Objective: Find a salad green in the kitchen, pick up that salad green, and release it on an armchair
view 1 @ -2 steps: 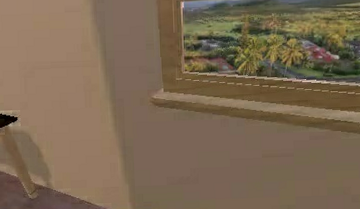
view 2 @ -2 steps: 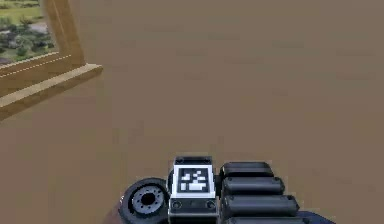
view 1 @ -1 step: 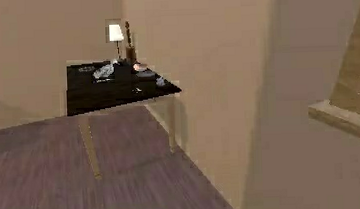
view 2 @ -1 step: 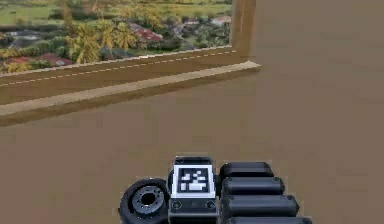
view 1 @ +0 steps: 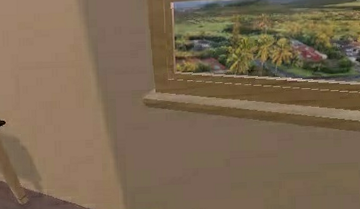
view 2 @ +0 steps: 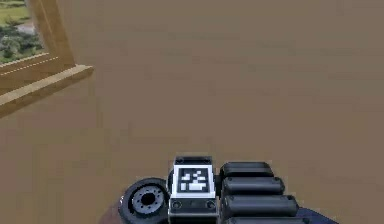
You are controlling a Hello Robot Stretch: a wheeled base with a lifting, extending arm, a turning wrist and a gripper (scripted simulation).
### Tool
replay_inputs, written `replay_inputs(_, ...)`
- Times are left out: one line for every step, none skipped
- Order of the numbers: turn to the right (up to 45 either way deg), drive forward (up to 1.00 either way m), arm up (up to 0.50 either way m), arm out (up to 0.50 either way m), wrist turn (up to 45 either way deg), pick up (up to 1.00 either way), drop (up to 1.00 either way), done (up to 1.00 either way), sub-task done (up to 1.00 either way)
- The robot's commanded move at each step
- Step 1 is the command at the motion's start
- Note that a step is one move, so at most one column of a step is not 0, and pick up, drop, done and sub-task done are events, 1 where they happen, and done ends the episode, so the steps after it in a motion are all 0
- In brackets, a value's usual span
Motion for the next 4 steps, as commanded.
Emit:
replay_inputs(45.0,0.00,0.00,0.00,0.0,0.00,0.00,0.00,0.00)
replay_inputs(45.0,0.00,0.00,0.00,0.0,0.00,0.00,0.00,0.00)
replay_inputs(30.0,0.00,0.00,0.00,0.0,0.00,0.00,0.00,0.00)
replay_inputs(-45.0,0.00,0.00,0.00,0.0,0.00,0.00,0.00,0.00)
